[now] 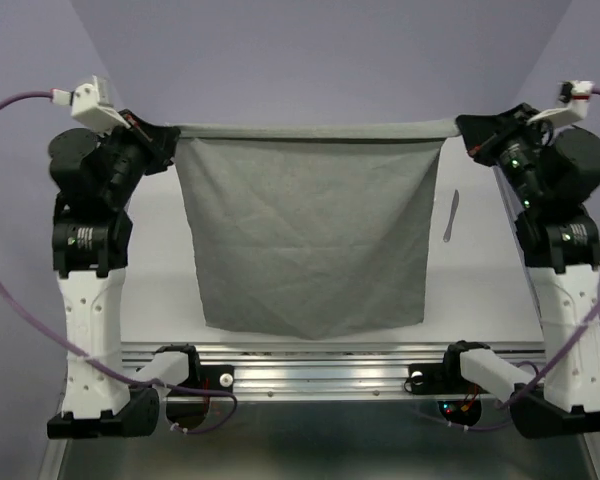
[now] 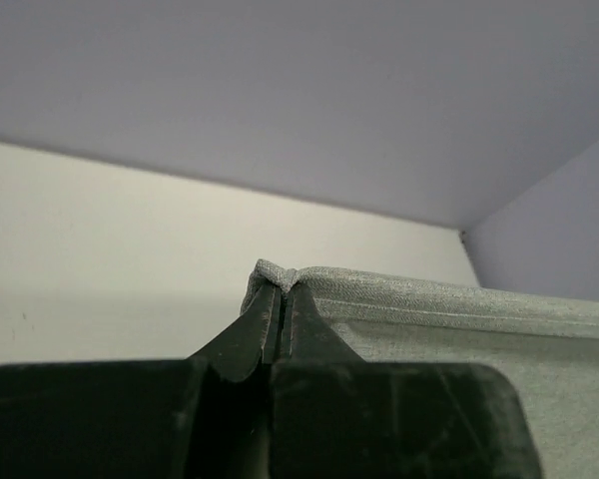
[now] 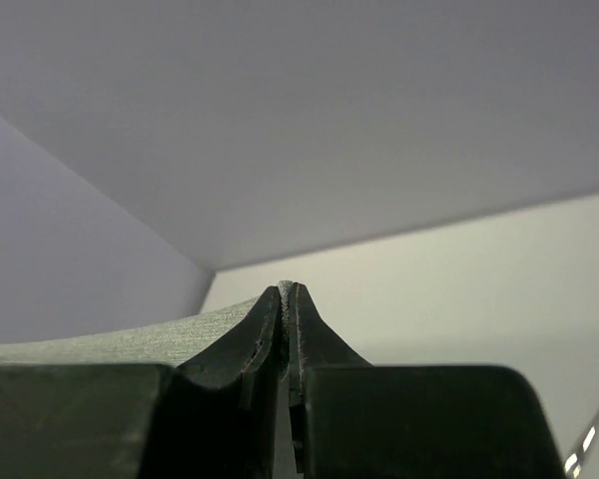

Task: Fold the napkin into a case and place the utensils inside
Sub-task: Flatten out the napkin at the center of the board.

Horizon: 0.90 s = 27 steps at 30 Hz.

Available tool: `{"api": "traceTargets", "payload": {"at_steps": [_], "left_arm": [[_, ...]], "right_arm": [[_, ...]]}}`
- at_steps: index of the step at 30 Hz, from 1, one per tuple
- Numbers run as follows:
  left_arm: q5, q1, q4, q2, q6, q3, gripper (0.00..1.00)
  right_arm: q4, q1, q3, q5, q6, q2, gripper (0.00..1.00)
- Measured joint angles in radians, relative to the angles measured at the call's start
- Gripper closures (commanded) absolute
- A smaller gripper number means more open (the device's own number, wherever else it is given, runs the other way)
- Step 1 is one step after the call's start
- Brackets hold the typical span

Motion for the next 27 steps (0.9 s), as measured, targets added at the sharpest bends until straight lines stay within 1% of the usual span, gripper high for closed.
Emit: {"api": "traceTargets", "payload": {"at_steps": [4, 7, 9, 12, 15, 18, 21, 27], "left_arm": [[-0.019, 0.0, 0.029, 0.063, 0.002, -0.204, 1.0], [-0.031, 0.001, 0.064, 0.18, 0.001, -0.314, 1.0], [-0.037, 0.001, 0.076, 0.26, -0.003, -0.355, 1.0], [-0.042, 0.002, 0.109, 0.391, -0.009, -0.364, 1.0], [-0.045, 0.004, 0.129, 0.529, -0.019, -0.326, 1.0], [-0.052, 0.006, 0.137, 0.692, -0.026, -0.232, 1.0], [-0.058, 0.006, 0.14, 0.801, -0.031, -0.147, 1.0], [-0.055, 0.006, 0.134, 0.968, -0.037, 0.034, 1.0]], "right_arm": [[0.037, 0.001, -0.174, -0.026, 0.018, 0.099, 0.99], [0.066, 0.002, -0.28, -0.05, 0.039, 0.204, 0.99], [0.086, 0.002, -0.317, -0.064, 0.051, 0.299, 0.99], [0.13, 0.002, -0.322, -0.068, 0.061, 0.448, 0.99], [0.168, 0.002, -0.262, -0.069, 0.063, 0.608, 0.99], [0.194, 0.002, -0.149, -0.073, 0.062, 0.795, 0.99], [0.21, 0.002, -0.051, -0.074, 0.063, 0.934, 0.99], [0.214, 0.002, 0.127, -0.074, 0.064, 1.107, 0.99]]}}
